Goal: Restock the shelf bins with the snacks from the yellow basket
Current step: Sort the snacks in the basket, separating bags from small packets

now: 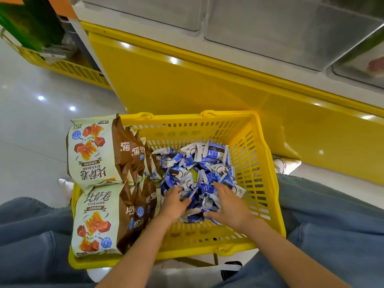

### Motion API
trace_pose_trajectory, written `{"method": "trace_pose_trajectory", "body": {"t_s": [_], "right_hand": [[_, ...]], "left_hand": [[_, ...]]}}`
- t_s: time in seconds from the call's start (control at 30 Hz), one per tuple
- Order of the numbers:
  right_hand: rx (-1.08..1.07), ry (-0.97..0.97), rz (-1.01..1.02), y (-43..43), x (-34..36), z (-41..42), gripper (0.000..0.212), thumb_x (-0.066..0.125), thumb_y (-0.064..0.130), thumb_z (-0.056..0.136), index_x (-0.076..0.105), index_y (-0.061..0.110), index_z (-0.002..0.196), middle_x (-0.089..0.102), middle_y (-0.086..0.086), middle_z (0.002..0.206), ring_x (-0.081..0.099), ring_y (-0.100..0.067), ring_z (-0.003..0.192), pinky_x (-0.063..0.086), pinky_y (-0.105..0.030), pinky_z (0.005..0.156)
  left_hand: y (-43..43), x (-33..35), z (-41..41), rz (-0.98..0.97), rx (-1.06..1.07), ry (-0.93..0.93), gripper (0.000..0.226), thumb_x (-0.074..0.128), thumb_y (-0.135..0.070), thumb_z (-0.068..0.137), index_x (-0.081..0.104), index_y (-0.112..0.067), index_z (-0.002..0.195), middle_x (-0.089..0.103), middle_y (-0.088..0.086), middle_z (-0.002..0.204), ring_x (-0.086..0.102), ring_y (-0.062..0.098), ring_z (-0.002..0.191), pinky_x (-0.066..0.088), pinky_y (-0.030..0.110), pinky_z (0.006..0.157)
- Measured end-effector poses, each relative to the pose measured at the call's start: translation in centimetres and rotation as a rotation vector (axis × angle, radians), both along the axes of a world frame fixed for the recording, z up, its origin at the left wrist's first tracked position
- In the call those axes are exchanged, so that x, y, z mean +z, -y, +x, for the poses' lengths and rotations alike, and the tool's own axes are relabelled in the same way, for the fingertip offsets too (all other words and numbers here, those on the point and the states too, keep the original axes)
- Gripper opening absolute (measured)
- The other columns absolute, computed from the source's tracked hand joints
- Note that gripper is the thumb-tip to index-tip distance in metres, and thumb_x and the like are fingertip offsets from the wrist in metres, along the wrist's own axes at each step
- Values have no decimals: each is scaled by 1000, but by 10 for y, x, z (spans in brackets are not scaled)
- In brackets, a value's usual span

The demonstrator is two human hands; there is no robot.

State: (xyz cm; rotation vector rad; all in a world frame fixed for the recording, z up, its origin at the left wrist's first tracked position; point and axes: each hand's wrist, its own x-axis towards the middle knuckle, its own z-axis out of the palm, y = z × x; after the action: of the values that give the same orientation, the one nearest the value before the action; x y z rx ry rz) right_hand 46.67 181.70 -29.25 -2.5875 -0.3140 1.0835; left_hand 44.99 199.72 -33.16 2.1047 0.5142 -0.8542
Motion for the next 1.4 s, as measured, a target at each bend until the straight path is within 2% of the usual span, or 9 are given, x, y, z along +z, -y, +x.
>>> {"method": "trace_pose_trajectory", "body": {"t_s": [0.23,0.4,0.5,0.63,0.73,0.9,1.1,1.23,1.4], "right_hand": [[30,-11,-138,-11,-22,12,81,65,41,84,19,17,146,33,-8,144,35,-30,131,38,-38,103],[-119,95,-19,5,-11,25,50,60,26,89,42,16,135,60,-9,118,60,-24,95,44,-26,68],[-352,160,129,11,-7,43,48,60,27,90,40,17,132,62,-7,94,52,-11,63,32,-12,46],[-552,212,235,7,-7,71,55,57,28,92,31,11,137,47,-10,135,53,-24,110,43,-27,78],[-509,434,197,0,-11,77,50,56,17,93,35,6,137,43,-11,134,40,-20,123,32,-23,100],[-409,486,441,-12,-18,59,30,54,2,90,51,13,117,53,0,115,45,0,105,40,-19,95],[-228,-222,301,-13,-44,44,81,66,27,86,15,15,148,29,-6,152,31,-22,138,33,-37,110],[34,-83,42,-21,-50,43,78,66,44,82,31,12,143,42,-11,140,35,-28,130,30,-38,106],[-27,-42,17,-26,-39,46,59,66,41,83,44,11,129,51,-11,125,50,-27,110,43,-36,90]], "left_hand": [[4,-17,5,4,-147,29,43,66,-24,84,51,-14,123,52,4,130,53,21,115,44,35,96],[10,-20,13,149,-189,76,16,59,-27,90,60,-17,103,62,5,111,60,24,98,49,38,83],[9,-16,19,223,-163,198,18,51,-27,94,60,-14,86,64,10,91,56,26,86,47,39,71],[8,-6,28,89,49,360,22,37,-21,100,44,-10,83,45,5,60,40,19,53,28,33,49],[9,3,42,-49,266,399,26,35,-18,100,36,-17,74,36,0,57,30,14,49,25,28,47],[1,14,55,-340,679,338,23,42,-19,98,47,-13,77,49,13,82,53,23,75,54,29,61],[-3,26,52,-687,1038,213,20,47,-25,96,55,-12,84,68,2,81,67,12,76,55,24,59],[0,33,43,-909,1151,106,19,54,-29,89,60,-15,100,73,1,87,70,14,82,56,28,62],[-1,29,32,-865,1087,103,14,59,-16,88,60,-14,101,70,4,96,63,19,93,50,33,81]]}}
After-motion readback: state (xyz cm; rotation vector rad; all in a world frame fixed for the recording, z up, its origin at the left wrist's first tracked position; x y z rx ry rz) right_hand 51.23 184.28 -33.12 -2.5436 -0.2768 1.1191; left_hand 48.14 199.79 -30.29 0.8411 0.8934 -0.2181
